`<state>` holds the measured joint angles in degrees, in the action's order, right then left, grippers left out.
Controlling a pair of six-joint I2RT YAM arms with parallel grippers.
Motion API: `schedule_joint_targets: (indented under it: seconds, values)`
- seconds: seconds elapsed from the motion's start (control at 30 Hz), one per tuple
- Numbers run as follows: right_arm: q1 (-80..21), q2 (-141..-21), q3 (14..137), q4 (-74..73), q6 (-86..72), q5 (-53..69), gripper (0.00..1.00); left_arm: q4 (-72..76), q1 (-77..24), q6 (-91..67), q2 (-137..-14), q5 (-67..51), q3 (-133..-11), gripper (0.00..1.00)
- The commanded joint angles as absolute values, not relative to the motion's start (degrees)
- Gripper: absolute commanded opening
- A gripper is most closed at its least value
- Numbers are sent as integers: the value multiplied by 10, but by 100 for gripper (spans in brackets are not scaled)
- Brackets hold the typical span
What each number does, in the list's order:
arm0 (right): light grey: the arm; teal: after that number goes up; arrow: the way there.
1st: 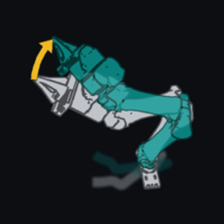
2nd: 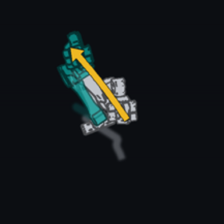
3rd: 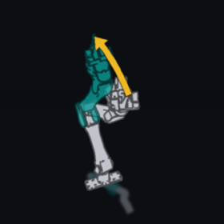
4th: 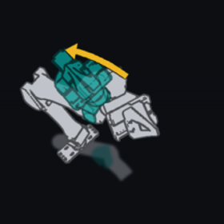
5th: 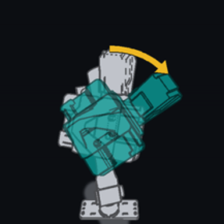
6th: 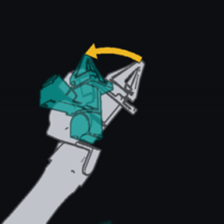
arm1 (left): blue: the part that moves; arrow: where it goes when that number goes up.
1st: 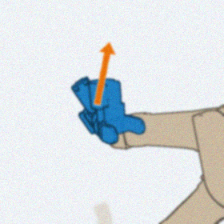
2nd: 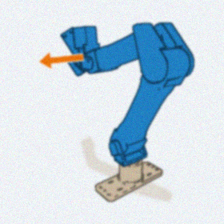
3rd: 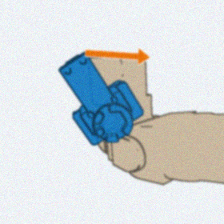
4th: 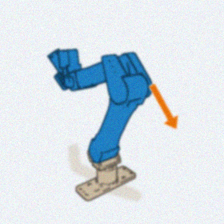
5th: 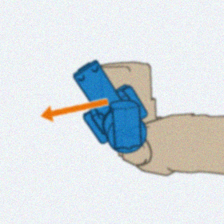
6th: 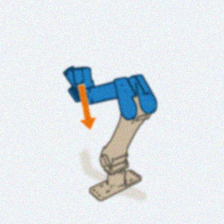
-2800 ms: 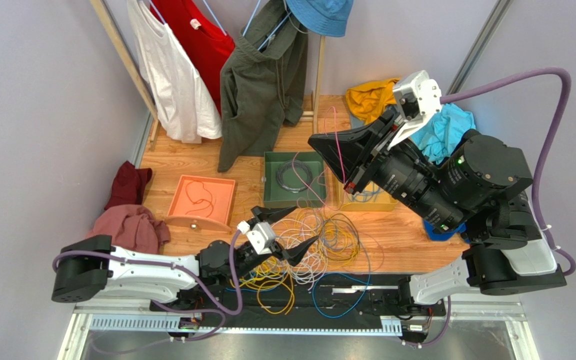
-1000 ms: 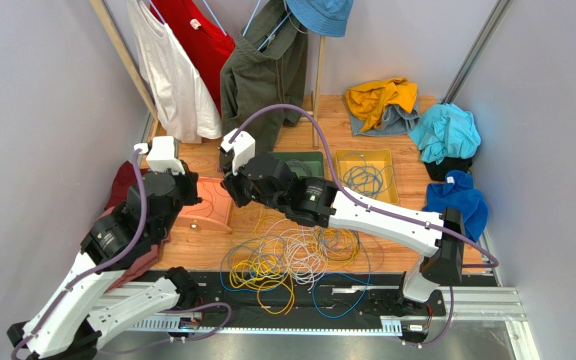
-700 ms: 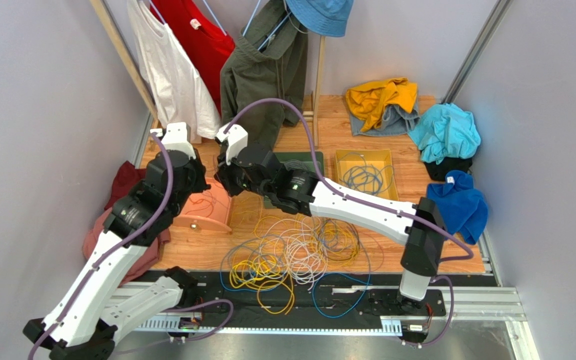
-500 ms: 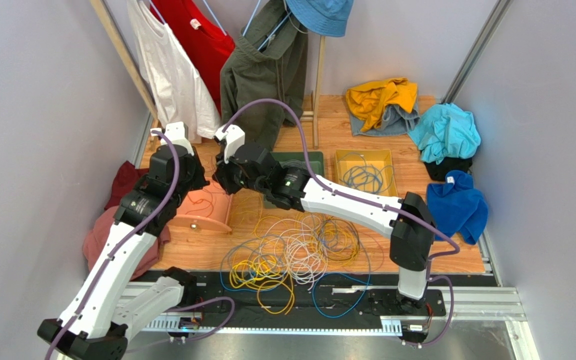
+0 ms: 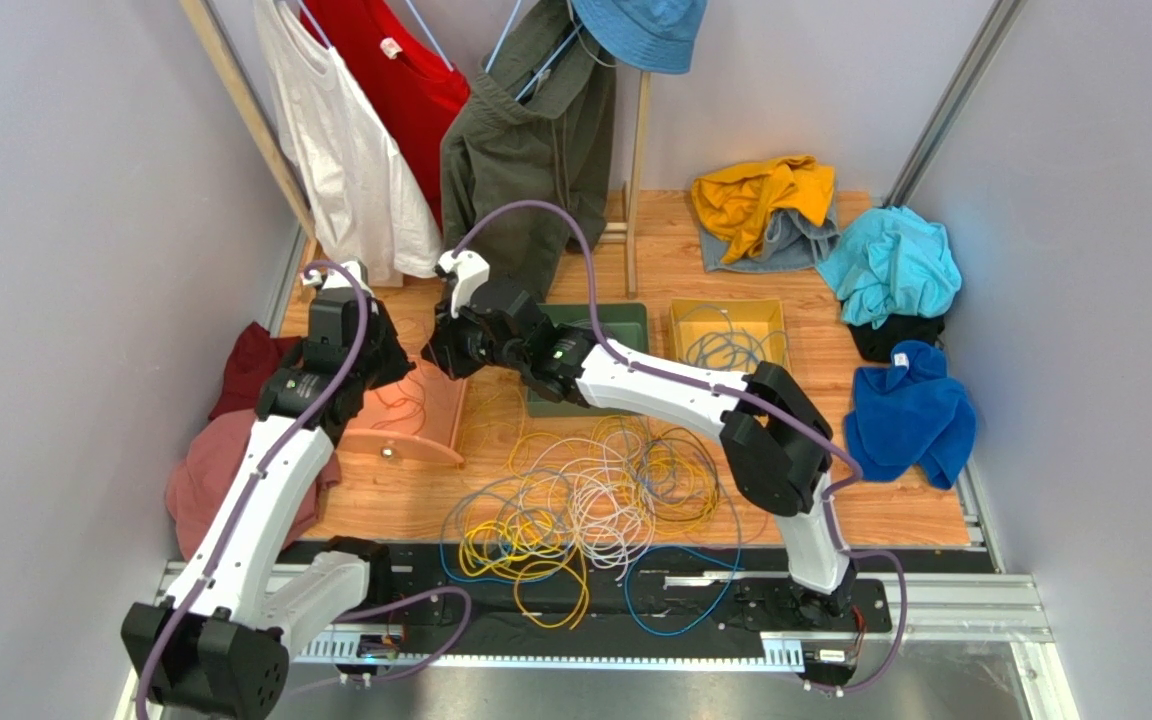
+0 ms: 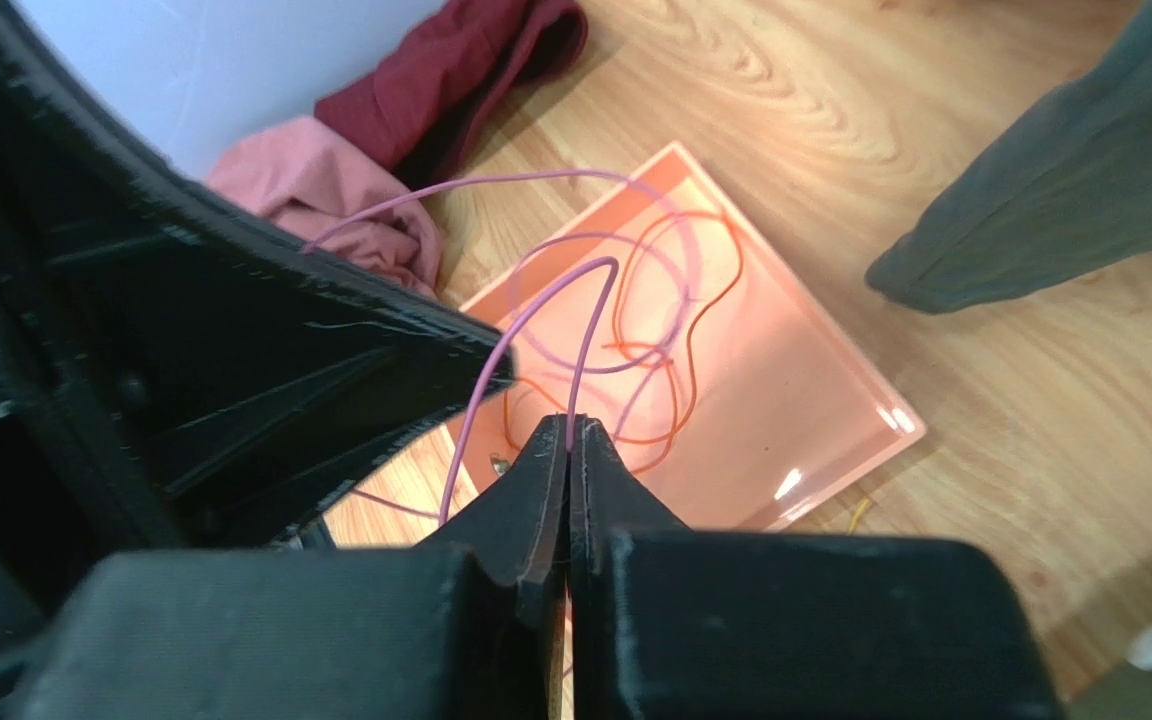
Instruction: Untangle the cables
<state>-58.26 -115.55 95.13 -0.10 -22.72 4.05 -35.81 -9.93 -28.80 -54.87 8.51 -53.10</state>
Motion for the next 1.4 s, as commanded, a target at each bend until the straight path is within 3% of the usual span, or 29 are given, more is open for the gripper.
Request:
schedule_joint_targets:
  seconds: [0.0,0.37,0.43,0.47,0.5,0.53,0.57,0.67,0.77,1.1,1.37]
  values:
    - [-581,-1189,983,40,-243,68,0,-317,-83,-312,-581,54,-520,0]
    - [-570,-1292,1044,8,-254,103,0,-326,-16,-333,-656,58,-497,0]
    - [-570,-1305,1062,-17,-251,101,0,-342,-9,-335,-665,60,-504,9]
    - [-570,-1309,1069,-25,-251,98,8,-356,-8,-334,-669,62,-509,13]
    - [-570,-1312,1075,-34,-250,93,12,-364,-7,-333,-671,64,-520,24]
    - [-569,-1312,1086,-51,-249,91,19,-372,-7,-333,-676,67,-526,28]
    - [-570,-1313,1092,-61,-249,81,31,-386,-6,-333,-677,69,-531,31]
    - [-570,-1308,1108,-101,-246,55,48,-399,-6,-332,-672,70,-544,44]
    - [-572,-1300,1115,-141,-236,27,55,-408,-6,-334,-664,65,-547,52]
    - [-592,-1278,1102,-222,-214,-85,57,-446,-6,-328,-610,98,-568,60]
    - [-605,-1199,1000,-139,-229,-102,57,-463,-6,-309,-584,117,-589,61]
